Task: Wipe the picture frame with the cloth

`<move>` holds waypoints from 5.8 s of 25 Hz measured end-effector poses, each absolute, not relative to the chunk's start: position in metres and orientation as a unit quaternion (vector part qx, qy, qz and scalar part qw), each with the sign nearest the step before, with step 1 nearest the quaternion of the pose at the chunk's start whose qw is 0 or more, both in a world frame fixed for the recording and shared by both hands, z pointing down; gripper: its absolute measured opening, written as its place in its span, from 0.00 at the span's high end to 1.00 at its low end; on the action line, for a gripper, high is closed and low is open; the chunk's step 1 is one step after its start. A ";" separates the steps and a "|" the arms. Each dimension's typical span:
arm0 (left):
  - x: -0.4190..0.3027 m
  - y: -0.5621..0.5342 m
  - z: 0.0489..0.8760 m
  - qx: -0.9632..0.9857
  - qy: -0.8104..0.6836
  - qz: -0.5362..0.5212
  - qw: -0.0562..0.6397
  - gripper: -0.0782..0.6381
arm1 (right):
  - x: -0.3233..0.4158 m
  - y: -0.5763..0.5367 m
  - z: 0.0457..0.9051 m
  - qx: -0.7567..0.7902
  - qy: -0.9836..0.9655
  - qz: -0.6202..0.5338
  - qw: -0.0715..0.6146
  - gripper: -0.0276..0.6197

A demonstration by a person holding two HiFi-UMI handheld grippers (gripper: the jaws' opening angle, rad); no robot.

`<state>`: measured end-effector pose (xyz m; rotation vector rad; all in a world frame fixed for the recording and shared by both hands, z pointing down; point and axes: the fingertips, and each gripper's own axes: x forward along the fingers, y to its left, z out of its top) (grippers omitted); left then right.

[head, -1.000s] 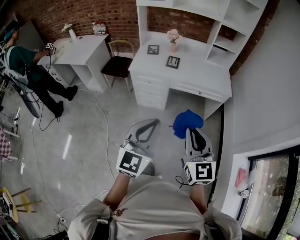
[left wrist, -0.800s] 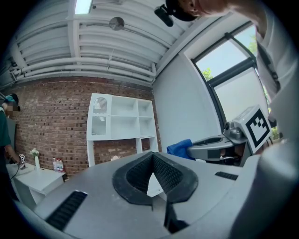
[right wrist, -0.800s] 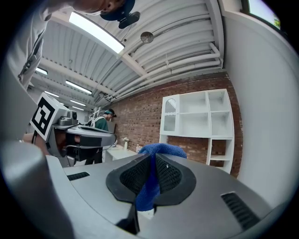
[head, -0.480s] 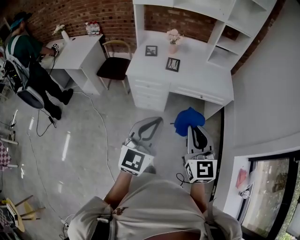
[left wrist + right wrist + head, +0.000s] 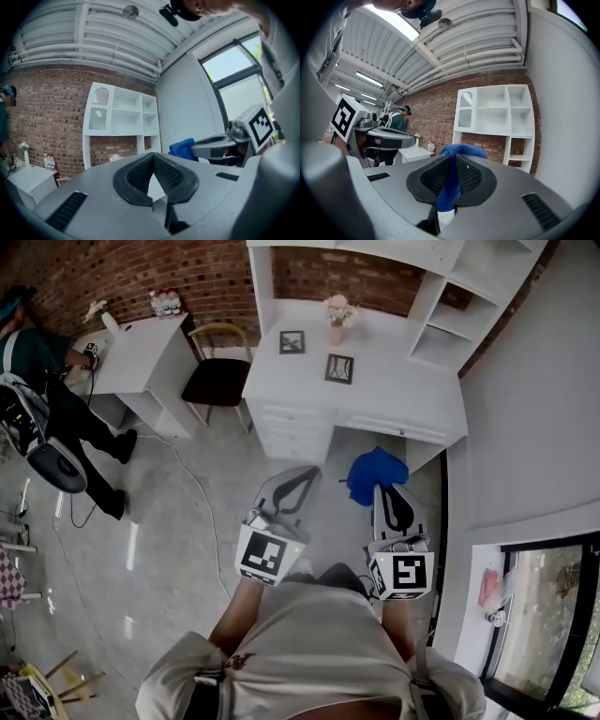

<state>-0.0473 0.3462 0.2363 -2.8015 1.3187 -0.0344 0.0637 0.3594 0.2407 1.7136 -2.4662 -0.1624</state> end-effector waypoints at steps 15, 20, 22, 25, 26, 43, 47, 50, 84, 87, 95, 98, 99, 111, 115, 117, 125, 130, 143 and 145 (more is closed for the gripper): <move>-0.045 0.297 0.252 -0.907 0.421 -0.020 0.013 0.90 | 0.066 0.310 0.254 0.576 -0.813 -0.040 0.075 0.92; -0.045 0.275 0.255 -0.902 0.430 -0.023 0.012 0.90 | 0.065 0.287 0.256 0.567 -0.819 -0.039 0.075 0.92; -0.046 0.266 0.255 -0.900 0.434 -0.024 0.011 0.90 | 0.065 0.278 0.255 0.563 -0.822 -0.039 0.075 0.92; -0.043 0.249 0.254 -0.898 0.438 -0.026 0.013 0.90 | 0.067 0.260 0.253 0.558 -0.825 -0.040 0.075 0.92; -0.041 0.243 0.254 -0.898 0.440 -0.026 0.013 0.90 | 0.069 0.254 0.252 0.557 -0.826 -0.041 0.074 0.92; -0.004 0.157 0.261 -0.879 0.475 -0.041 0.006 0.90 | 0.110 0.165 0.257 0.524 -0.848 -0.028 0.070 0.92; 0.003 0.143 0.262 -0.874 0.483 -0.043 0.007 0.90 | 0.117 0.147 0.257 0.515 -0.854 -0.028 0.067 0.92; 0.007 0.136 0.265 -0.872 0.486 -0.047 0.004 0.90 | 0.121 0.139 0.261 0.512 -0.856 -0.021 0.066 0.92; 0.002 -0.015 0.295 -0.889 0.454 -0.053 -0.015 0.90 | 0.113 -0.004 0.290 0.539 -0.837 0.004 0.088 0.92; 0.001 -0.032 0.309 -0.894 0.442 -0.061 -0.020 0.90 | 0.110 -0.022 0.301 0.544 -0.833 0.017 0.099 0.92; -0.011 -0.079 0.352 -0.908 0.411 -0.059 -0.054 0.90 | 0.100 -0.070 0.343 0.551 -0.822 0.056 0.134 0.92; -0.014 -0.094 0.366 -0.913 0.397 -0.066 -0.061 0.90 | 0.095 -0.085 0.358 0.557 -0.814 0.071 0.147 0.92; -0.015 -0.100 0.370 -0.915 0.392 -0.066 -0.064 0.90 | 0.094 -0.089 0.362 0.559 -0.812 0.074 0.151 0.92; -0.012 -0.142 0.419 -0.939 0.319 -0.097 -0.084 0.90 | 0.093 -0.128 0.407 0.595 -0.775 0.102 0.187 0.92; -0.006 -0.147 0.443 -0.944 0.295 -0.110 -0.095 0.90 | 0.096 -0.134 0.425 0.604 -0.764 0.114 0.197 0.92; -0.004 -0.148 0.457 -0.945 0.287 -0.119 -0.104 0.90 | 0.097 -0.136 0.434 0.605 -0.761 0.119 0.204 0.92; 0.011 -0.149 0.517 -0.942 0.264 -0.171 -0.117 0.90 | 0.100 -0.139 0.476 0.597 -0.757 0.140 0.225 0.92; 0.021 -0.149 0.551 -0.935 0.259 -0.201 -0.135 0.90 | 0.103 -0.142 0.497 0.587 -0.760 0.152 0.233 0.92; 0.033 -0.152 0.608 -0.914 0.257 -0.274 -0.156 0.90 | 0.113 -0.151 0.530 0.559 -0.773 0.176 0.241 0.92; 0.035 -0.153 0.614 -0.910 0.257 -0.284 -0.159 0.90 | 0.113 -0.153 0.532 0.555 -0.776 0.180 0.242 0.92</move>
